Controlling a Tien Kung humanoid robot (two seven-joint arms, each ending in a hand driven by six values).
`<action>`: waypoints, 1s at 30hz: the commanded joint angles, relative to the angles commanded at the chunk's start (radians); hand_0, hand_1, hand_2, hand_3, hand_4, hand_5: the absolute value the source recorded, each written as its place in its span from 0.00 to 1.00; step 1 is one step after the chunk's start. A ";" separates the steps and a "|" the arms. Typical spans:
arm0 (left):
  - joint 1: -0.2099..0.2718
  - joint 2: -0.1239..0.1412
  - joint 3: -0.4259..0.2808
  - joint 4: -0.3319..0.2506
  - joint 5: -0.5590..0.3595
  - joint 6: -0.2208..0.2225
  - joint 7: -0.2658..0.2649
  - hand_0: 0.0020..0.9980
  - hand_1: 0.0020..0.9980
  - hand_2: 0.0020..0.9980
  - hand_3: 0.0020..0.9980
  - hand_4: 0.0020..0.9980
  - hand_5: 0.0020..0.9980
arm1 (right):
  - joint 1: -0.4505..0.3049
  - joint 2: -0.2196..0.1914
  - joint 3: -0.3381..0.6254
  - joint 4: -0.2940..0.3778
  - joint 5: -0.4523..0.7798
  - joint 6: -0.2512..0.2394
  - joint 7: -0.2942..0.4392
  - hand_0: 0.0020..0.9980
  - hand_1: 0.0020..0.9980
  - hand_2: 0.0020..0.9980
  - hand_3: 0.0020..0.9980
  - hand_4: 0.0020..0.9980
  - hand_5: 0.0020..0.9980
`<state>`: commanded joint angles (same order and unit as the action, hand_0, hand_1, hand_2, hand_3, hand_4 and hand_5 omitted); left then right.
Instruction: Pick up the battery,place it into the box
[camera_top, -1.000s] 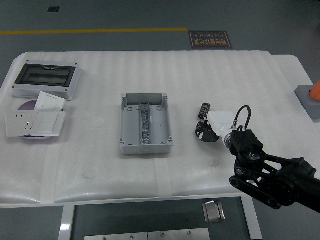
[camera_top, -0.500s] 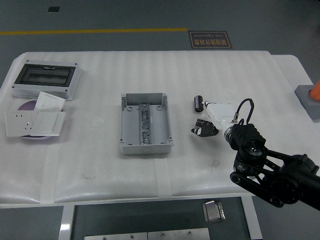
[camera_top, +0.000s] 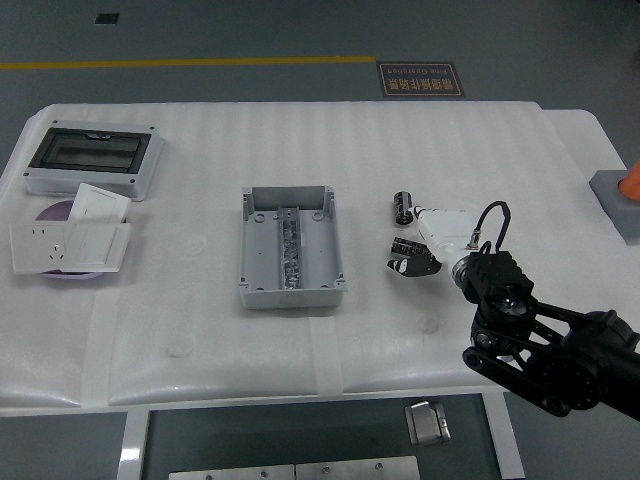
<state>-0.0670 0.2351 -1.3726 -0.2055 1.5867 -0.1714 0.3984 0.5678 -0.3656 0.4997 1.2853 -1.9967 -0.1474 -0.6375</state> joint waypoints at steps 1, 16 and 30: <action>0.000 0.000 0.002 0.000 -0.002 0.000 -0.001 0.53 0.64 0.53 0.57 0.61 0.01 | 0.000 0.000 -0.002 0.000 -0.001 0.000 -0.001 0.24 0.48 0.67 0.81 0.92 0.51; -0.003 0.001 0.016 0.003 -0.016 0.001 -0.008 0.53 0.64 0.53 0.57 0.61 0.01 | -0.003 -0.001 -0.016 -0.030 0.011 -0.007 0.010 0.21 0.40 0.52 0.59 0.60 0.25; -0.003 0.001 0.019 0.004 -0.020 0.002 -0.012 0.53 0.64 0.53 0.57 0.61 0.01 | -0.004 0.001 -0.015 -0.036 0.022 -0.014 0.018 0.20 0.38 0.50 0.58 0.59 0.26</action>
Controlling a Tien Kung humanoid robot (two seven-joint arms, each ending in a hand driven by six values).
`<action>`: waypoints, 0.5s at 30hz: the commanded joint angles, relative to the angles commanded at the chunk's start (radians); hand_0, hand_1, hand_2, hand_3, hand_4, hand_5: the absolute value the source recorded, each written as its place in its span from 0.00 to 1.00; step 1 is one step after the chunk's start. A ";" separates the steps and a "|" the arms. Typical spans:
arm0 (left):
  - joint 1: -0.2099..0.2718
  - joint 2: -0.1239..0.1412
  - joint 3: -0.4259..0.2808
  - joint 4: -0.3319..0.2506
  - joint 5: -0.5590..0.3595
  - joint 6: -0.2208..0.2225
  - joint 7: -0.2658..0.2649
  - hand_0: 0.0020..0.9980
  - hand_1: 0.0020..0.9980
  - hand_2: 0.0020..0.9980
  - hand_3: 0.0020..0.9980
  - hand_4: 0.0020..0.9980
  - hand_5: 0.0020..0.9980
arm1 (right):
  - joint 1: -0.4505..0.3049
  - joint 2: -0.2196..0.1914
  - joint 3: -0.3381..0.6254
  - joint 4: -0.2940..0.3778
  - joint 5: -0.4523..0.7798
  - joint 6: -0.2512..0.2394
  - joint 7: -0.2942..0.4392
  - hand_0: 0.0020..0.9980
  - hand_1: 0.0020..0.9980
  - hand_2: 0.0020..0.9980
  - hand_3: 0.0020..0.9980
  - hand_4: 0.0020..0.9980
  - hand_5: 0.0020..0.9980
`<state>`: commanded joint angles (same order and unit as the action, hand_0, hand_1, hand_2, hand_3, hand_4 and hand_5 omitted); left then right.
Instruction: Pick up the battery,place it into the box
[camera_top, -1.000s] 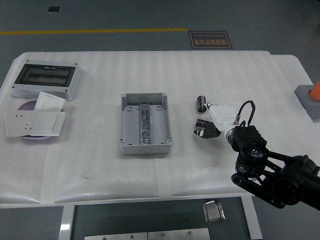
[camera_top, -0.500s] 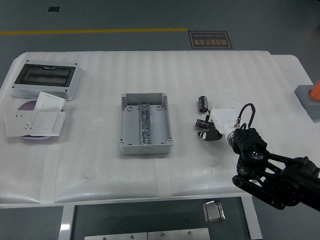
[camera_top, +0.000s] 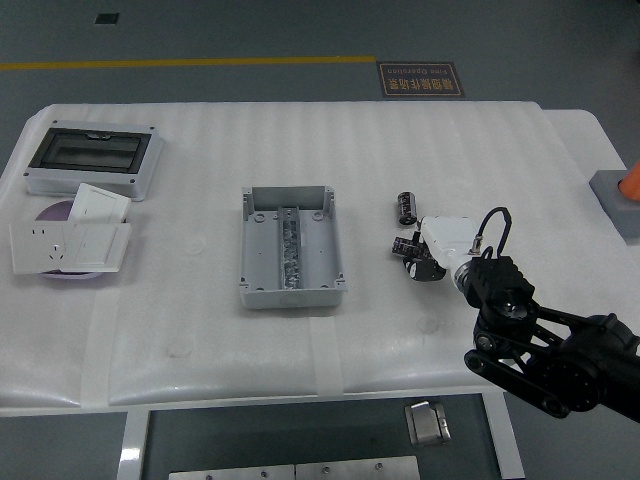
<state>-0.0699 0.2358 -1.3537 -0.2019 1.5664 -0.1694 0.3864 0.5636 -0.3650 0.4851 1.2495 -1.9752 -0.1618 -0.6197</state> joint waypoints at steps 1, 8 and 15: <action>0.000 0.000 0.000 0.000 0.000 0.000 0.000 0.53 0.64 0.53 0.57 0.61 0.01 | 0.000 -0.001 0.002 0.003 0.000 0.000 0.000 0.20 0.38 0.50 0.58 0.59 0.26; 0.000 0.000 -0.001 0.000 0.001 0.001 0.000 0.53 0.63 0.53 0.57 0.61 0.02 | 0.006 -0.007 0.022 0.049 -0.003 -0.003 -0.002 0.19 0.38 0.50 0.58 0.59 0.27; 0.002 -0.002 -0.004 0.000 0.003 0.001 -0.001 0.53 0.64 0.53 0.57 0.61 0.02 | 0.024 0.007 0.033 0.100 -0.007 -0.008 -0.007 0.19 0.38 0.49 0.58 0.61 0.29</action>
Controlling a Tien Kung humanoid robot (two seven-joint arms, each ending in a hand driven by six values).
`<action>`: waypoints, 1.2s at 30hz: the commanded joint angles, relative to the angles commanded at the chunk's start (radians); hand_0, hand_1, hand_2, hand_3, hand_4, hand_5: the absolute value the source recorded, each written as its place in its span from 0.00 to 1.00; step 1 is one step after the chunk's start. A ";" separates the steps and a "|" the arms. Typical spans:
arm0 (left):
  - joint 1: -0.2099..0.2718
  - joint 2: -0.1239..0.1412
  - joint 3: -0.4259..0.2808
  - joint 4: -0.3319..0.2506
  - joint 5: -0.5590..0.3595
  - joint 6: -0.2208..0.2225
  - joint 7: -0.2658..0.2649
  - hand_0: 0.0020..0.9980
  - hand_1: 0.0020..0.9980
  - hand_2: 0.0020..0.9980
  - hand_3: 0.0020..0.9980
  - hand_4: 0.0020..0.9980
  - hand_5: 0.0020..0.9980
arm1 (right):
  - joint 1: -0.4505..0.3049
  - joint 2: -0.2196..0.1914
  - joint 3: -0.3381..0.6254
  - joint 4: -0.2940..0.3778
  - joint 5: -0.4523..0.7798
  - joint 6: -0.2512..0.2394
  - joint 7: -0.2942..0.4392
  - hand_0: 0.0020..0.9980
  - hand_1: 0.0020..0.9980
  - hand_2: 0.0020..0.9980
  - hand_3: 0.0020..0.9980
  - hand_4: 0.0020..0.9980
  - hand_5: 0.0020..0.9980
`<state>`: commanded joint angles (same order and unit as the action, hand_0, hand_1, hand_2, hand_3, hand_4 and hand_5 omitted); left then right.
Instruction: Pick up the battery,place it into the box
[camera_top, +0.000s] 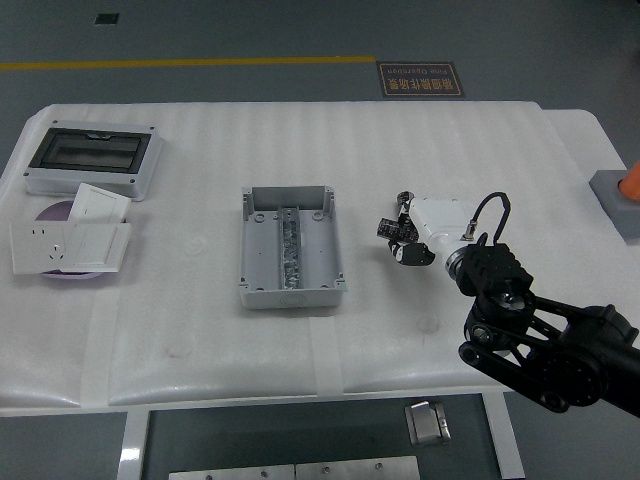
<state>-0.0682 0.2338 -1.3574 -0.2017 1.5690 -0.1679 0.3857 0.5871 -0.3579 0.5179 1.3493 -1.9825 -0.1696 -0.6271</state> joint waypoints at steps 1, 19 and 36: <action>0.001 0.000 -0.001 0.000 0.001 0.000 0.001 0.53 0.64 0.53 0.57 0.61 0.02 | 0.003 0.004 -0.001 0.010 0.000 0.000 -0.001 0.19 0.38 0.49 0.58 0.61 0.29; 0.013 0.012 0.004 -0.004 -0.007 0.000 0.015 0.53 0.64 0.53 0.57 0.61 0.02 | 0.079 0.096 -0.086 0.101 0.254 -0.150 0.172 0.19 0.38 0.48 0.57 0.62 0.31; 0.013 0.014 0.007 -0.004 -0.012 -0.001 0.013 0.53 0.63 0.53 0.57 0.61 0.02 | 0.092 0.137 -0.127 0.022 0.274 -0.141 0.239 1.00 1.00 1.00 1.00 0.89 0.49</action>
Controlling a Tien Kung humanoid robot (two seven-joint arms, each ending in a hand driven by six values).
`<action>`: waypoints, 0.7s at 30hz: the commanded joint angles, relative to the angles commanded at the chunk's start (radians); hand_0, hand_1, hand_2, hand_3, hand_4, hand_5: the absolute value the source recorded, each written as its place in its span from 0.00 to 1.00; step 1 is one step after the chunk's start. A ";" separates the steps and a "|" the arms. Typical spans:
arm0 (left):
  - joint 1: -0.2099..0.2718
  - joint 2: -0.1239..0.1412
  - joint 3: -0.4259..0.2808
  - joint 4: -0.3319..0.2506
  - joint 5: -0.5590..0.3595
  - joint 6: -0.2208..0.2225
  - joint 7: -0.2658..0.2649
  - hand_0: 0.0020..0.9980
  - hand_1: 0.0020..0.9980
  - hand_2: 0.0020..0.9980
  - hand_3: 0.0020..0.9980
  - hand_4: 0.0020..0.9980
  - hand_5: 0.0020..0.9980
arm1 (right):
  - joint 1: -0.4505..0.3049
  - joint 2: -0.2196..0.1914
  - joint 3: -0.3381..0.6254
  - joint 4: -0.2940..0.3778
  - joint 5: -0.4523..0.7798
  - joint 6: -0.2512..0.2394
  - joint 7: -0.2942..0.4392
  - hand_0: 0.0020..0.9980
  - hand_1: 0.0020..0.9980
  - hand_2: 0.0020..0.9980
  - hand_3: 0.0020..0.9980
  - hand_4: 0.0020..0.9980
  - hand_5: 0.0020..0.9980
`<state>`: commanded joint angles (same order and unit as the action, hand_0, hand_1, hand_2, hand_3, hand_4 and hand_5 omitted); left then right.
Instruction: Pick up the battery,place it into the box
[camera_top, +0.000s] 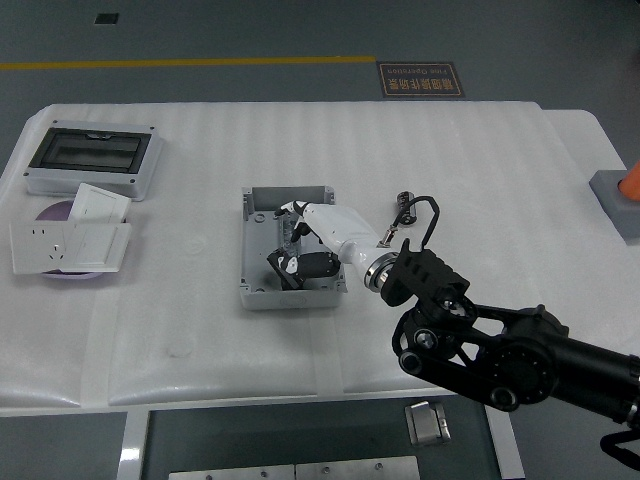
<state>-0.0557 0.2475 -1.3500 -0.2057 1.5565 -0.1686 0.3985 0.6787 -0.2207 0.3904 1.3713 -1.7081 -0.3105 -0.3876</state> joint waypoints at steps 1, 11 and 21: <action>0.000 -0.001 0.002 0.000 -0.002 -0.001 0.000 0.53 0.63 0.53 0.57 0.61 0.02 | 0.000 0.000 0.001 -0.001 0.000 0.002 0.000 1.00 1.00 1.00 1.00 0.89 0.49; -0.003 -0.006 0.000 0.001 -0.002 -0.002 0.002 0.53 0.63 0.53 0.57 0.61 0.02 | 0.037 -0.059 0.073 -0.055 -0.082 0.025 -0.018 1.00 1.00 1.00 1.00 0.96 0.53; -0.008 -0.006 -0.004 0.000 0.007 0.000 0.005 0.53 0.63 0.53 0.57 0.60 0.02 | 0.197 -0.104 -0.043 -0.289 -0.022 0.095 0.008 1.00 0.94 0.98 1.00 0.97 0.54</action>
<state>-0.0640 0.2420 -1.3545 -0.2056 1.5638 -0.1689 0.4032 0.8758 -0.3248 0.3477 1.0823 -1.7302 -0.2153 -0.3800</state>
